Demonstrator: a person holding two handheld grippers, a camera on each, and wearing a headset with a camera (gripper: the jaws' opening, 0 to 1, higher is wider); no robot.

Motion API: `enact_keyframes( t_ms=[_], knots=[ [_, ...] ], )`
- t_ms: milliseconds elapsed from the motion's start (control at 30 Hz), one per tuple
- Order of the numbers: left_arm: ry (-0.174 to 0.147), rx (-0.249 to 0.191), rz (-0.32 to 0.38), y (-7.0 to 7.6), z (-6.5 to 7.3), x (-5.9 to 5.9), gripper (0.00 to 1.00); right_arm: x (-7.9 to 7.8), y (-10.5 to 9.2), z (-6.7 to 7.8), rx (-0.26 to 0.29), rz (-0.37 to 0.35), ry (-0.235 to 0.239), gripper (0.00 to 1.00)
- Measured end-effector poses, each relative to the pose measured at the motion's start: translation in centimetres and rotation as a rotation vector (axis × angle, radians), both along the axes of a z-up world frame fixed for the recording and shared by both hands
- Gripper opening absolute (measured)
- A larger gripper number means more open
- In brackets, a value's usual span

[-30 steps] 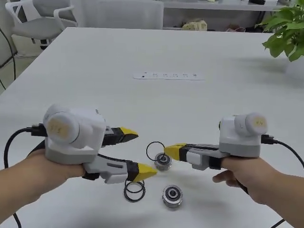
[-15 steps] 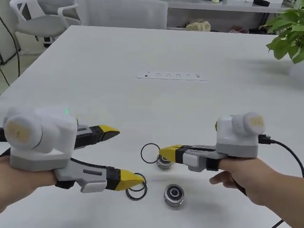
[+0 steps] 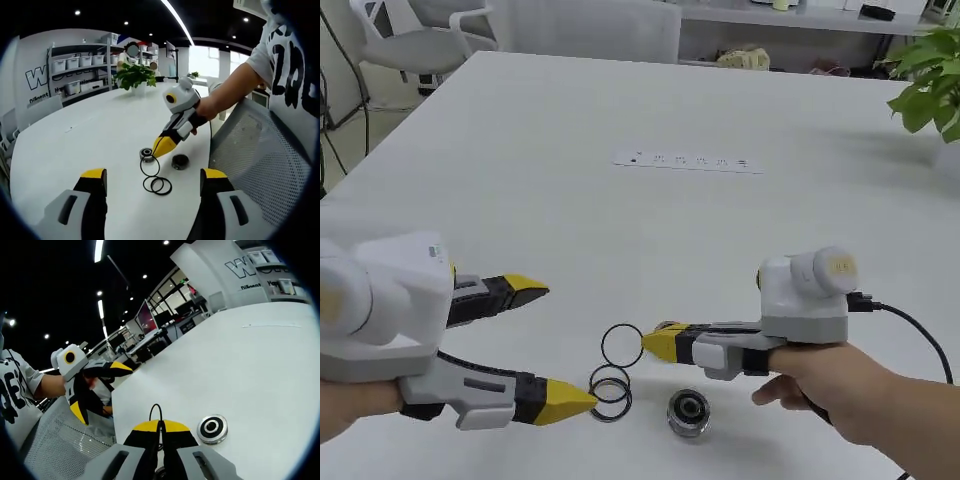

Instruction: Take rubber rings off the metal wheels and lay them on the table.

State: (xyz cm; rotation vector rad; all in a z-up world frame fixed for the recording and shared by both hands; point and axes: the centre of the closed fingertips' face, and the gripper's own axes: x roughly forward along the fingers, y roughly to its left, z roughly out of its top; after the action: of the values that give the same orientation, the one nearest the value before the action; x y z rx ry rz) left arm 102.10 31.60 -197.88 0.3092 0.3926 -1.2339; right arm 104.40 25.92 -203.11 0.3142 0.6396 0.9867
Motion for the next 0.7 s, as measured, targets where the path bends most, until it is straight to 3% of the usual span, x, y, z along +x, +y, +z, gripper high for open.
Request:
enact_keyframes(
  t_ms=[700],
  knots=[
    [0.015,-0.004,0.024,1.4,-0.4,-0.4,0.75,-2.3,1.6,-2.7,-0.065,0.102,0.114,0.00]
  ],
)
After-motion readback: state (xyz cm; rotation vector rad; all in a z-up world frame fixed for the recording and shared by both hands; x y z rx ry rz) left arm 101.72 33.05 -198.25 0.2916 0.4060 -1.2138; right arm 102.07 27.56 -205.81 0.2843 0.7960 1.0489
